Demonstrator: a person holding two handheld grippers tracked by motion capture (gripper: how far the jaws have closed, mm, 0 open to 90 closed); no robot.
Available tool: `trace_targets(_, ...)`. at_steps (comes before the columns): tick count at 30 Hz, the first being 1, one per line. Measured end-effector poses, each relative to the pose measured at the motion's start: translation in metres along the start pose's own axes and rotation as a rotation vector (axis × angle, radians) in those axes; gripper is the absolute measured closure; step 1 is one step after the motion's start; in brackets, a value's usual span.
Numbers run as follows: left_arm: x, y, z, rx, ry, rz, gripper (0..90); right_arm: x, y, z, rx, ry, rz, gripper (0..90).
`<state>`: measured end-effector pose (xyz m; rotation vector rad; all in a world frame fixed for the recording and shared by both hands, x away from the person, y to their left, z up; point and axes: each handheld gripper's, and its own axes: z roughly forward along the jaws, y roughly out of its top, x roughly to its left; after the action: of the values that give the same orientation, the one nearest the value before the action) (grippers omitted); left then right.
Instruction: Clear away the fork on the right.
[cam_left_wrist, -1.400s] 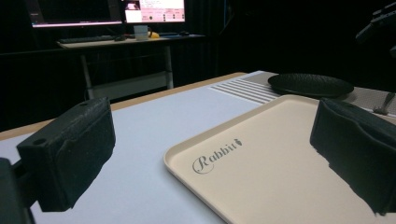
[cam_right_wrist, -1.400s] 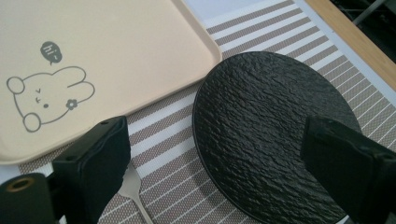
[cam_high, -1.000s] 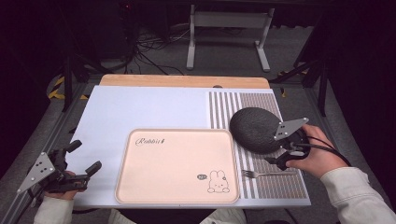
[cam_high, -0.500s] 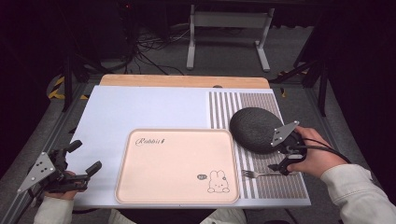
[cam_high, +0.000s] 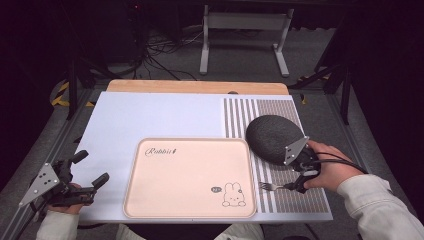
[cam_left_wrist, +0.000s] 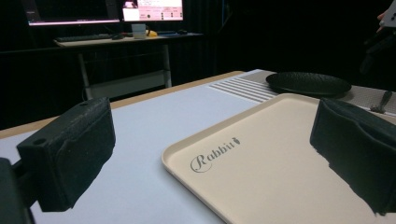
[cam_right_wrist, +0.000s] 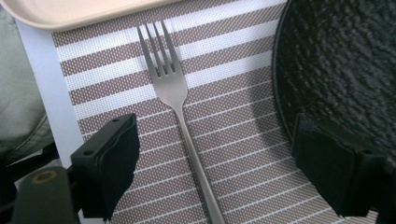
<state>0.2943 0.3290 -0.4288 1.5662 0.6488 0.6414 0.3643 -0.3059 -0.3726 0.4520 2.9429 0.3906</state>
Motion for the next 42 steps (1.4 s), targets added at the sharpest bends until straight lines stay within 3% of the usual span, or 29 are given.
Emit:
trace_targets(4,0.0,0.0,0.0,0.0,-0.001,0.0,0.9,0.003,0.001,0.01,0.002,0.035,-0.007,17.8)
trace_targets(12,0.0,0.0,0.001,0.001,-0.002,-0.001,0.9,0.006,-0.004,0.029,0.08,0.086,0.003,22.9)
trace_targets(22,0.0,0.0,0.001,0.002,-0.003,-0.001,0.9,0.011,-0.008,0.042,0.098,0.135,0.021,24.5)
trace_targets(30,0.0,-0.001,0.002,0.001,-0.003,-0.003,0.9,0.01,-0.007,0.044,0.085,0.137,0.024,26.7)
trace_targets(34,0.0,-0.001,0.002,0.001,-0.004,-0.003,0.9,0.01,-0.005,0.044,0.091,0.128,0.016,34.4)
trace_targets(42,-0.001,-0.001,0.002,0.007,-0.006,-0.001,0.9,0.005,0.001,0.041,0.14,0.114,-0.115,64.9)
